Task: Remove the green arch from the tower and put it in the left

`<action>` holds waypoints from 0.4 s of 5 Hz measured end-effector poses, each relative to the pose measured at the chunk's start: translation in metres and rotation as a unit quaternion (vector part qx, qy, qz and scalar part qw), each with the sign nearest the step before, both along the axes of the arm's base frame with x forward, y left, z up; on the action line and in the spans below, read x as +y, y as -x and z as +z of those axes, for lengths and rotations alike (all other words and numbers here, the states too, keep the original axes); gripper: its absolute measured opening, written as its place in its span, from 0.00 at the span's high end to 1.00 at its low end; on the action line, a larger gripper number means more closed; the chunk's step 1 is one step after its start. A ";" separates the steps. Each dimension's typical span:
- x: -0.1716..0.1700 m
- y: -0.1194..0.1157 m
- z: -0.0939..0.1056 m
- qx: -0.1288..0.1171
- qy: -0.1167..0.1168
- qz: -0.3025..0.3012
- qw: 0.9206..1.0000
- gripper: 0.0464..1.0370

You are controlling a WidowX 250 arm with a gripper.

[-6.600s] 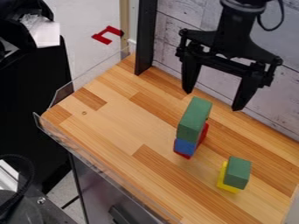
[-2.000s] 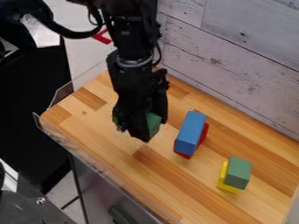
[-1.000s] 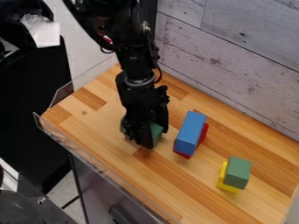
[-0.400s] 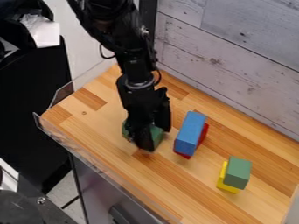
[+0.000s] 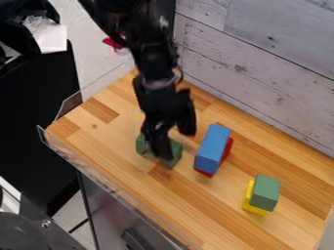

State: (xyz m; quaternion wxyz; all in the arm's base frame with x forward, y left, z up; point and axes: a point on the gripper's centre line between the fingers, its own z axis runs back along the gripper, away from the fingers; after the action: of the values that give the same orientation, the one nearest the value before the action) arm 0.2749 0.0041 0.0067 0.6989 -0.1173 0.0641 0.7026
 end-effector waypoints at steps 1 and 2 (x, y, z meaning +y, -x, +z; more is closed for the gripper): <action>0.001 -0.002 0.034 -0.023 -0.029 -0.041 0.998 0.04; -0.002 -0.005 0.064 -0.035 -0.052 -0.105 0.992 0.04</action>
State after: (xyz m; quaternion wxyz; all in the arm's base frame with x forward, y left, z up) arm 0.2797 0.0020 0.0712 0.7759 -0.0975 0.0147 0.6231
